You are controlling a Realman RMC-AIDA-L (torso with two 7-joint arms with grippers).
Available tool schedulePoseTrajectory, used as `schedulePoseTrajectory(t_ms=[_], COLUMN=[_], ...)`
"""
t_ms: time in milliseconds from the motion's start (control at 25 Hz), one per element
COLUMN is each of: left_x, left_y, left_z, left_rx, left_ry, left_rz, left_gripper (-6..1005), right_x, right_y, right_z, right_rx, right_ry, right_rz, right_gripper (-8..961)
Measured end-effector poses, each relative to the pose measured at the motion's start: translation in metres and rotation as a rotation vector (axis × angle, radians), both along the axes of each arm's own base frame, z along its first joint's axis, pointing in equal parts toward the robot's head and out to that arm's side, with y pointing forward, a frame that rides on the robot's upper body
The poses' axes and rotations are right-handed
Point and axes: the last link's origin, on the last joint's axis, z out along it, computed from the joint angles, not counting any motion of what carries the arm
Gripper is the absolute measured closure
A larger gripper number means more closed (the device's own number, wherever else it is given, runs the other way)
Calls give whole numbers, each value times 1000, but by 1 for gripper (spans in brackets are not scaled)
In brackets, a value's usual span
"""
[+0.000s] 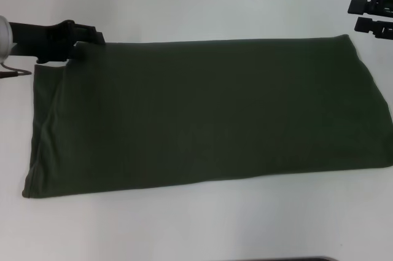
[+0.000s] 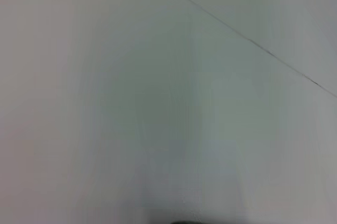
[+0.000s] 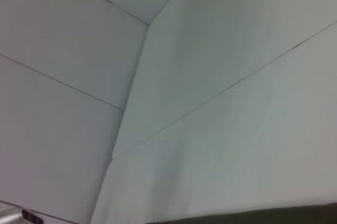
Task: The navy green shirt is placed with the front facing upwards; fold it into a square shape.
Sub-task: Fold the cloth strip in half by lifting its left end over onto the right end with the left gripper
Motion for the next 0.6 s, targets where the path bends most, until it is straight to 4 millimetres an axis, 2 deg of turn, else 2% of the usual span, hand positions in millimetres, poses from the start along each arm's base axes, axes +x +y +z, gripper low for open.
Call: schedulePoseTrajectory(t_ms=[360,600], left_x=[-10,4], left_y=[1,-14], left_z=[10,21], left_rx=[17,-33], left_ry=[49,-73], left_rz=[31,-29], left_gripper=[399,399], right_x=[-2,-1], right_y=[2,2], right_z=[0,1], right_rx=[1,0], right_ry=[-1,-3], right_rz=[5,5], right_gripper=[194,195])
